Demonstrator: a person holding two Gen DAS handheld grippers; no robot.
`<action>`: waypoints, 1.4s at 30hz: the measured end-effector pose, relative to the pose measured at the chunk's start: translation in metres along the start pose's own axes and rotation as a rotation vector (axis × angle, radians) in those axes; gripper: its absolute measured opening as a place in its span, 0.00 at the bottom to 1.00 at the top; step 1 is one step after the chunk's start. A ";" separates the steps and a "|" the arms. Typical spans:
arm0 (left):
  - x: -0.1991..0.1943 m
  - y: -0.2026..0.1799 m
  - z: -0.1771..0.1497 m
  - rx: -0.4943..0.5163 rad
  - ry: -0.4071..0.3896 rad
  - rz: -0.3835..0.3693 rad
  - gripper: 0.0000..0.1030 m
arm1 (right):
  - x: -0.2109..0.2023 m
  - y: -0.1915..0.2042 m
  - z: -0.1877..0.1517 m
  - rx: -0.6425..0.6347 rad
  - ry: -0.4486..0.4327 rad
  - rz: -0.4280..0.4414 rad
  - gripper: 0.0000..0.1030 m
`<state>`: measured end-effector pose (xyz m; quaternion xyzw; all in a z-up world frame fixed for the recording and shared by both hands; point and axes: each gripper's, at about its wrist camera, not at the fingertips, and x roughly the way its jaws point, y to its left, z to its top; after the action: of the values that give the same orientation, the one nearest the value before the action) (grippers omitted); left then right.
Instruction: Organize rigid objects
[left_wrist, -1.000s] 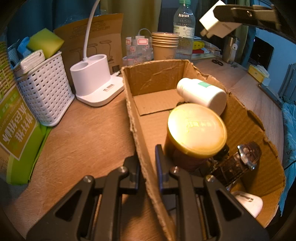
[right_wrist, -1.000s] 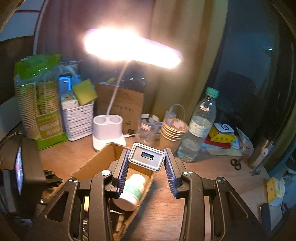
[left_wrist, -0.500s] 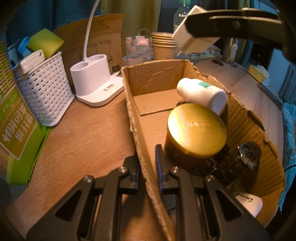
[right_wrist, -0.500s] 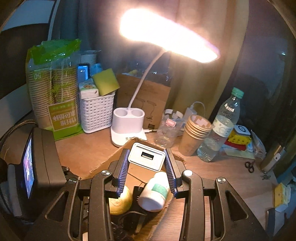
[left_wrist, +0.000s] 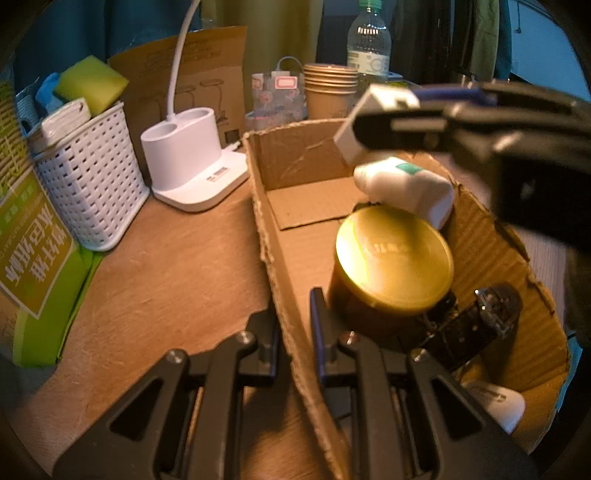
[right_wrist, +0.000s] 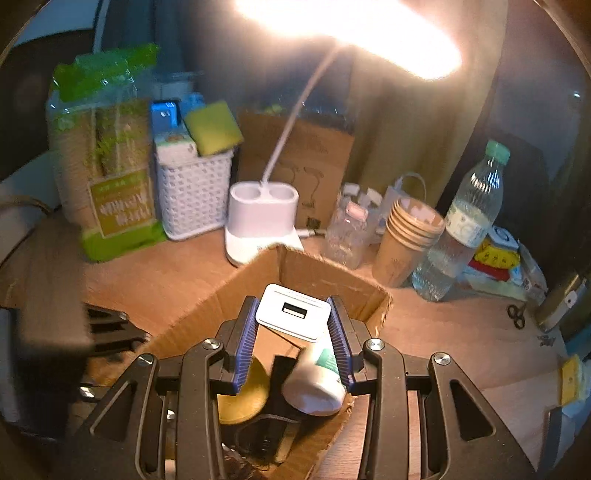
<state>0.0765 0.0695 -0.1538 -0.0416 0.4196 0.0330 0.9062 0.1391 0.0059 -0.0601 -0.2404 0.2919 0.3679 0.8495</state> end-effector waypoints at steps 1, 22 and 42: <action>0.000 0.000 0.000 0.000 0.000 0.000 0.15 | 0.003 0.000 -0.001 0.000 0.014 0.000 0.39; -0.002 -0.003 0.001 0.002 0.000 -0.001 0.15 | -0.005 -0.002 -0.005 0.021 0.015 0.000 0.53; -0.011 -0.009 0.000 0.015 -0.030 0.020 0.15 | -0.054 -0.023 -0.031 0.145 -0.002 -0.080 0.53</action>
<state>0.0702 0.0607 -0.1455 -0.0299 0.4065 0.0397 0.9123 0.1173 -0.0535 -0.0413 -0.1896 0.3070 0.3117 0.8790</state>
